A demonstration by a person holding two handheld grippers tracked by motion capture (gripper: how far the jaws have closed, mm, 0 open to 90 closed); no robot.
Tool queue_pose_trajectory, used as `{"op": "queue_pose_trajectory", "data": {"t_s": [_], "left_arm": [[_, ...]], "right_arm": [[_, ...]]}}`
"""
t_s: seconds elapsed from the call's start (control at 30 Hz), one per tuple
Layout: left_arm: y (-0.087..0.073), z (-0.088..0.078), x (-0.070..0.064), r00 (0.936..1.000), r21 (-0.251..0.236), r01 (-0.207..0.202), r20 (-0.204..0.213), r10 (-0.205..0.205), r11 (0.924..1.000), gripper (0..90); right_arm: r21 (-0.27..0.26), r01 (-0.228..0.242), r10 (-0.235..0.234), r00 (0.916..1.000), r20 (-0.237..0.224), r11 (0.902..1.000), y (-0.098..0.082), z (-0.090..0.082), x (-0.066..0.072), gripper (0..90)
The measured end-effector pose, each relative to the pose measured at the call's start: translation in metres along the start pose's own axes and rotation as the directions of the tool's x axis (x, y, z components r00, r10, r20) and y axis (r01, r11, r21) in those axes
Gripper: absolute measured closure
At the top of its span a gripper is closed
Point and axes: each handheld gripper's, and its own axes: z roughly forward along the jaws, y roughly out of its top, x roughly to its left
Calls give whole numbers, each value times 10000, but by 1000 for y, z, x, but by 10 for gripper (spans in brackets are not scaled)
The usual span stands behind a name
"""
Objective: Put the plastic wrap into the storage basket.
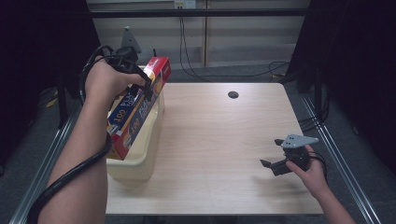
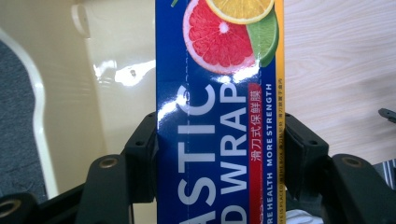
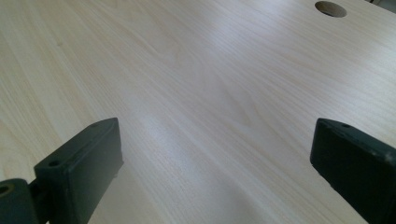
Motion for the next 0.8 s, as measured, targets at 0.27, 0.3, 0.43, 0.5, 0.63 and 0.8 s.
{"op": "queue_pose_trajectory", "data": {"t_s": [0.27, 0.3, 0.43, 0.5, 0.63, 0.8], "left_arm": [[-4, -8, 8, 9997, -78, 236, -61, -236, 9997, 410], [-4, -9, 10, 9995, -99, 301, -56, -301, 9995, 410], [-7, -11, 15, 9993, -151, 353, -126, -355, 9993, 410], [-9, -12, 18, 9989, -145, 438, -150, -440, 9989, 410], [-11, -12, 22, 9982, -179, 562, -215, -566, 9983, 410], [-14, -12, 27, 9977, -255, 610, -286, -617, 9978, 409]], "right_arm": [[-13, -15, 15, 10000, -3, 10000, 0, 0, 0, 22], [-23, -25, 25, 10000, -48, 10000, 0, 0, 0, 22], [-28, -17, 17, 10000, -10, 10000, 0, 0, 0, 22], [-21, -6, 6, 10000, -41, 10000, 0, 0, 0, 22], [-14, 14, -14, 10000, -37, 10000, 0, 0, 0, 22], [-5, -20, 20, 10000, -50, 10000, 1, 0, 0, 22]]}}
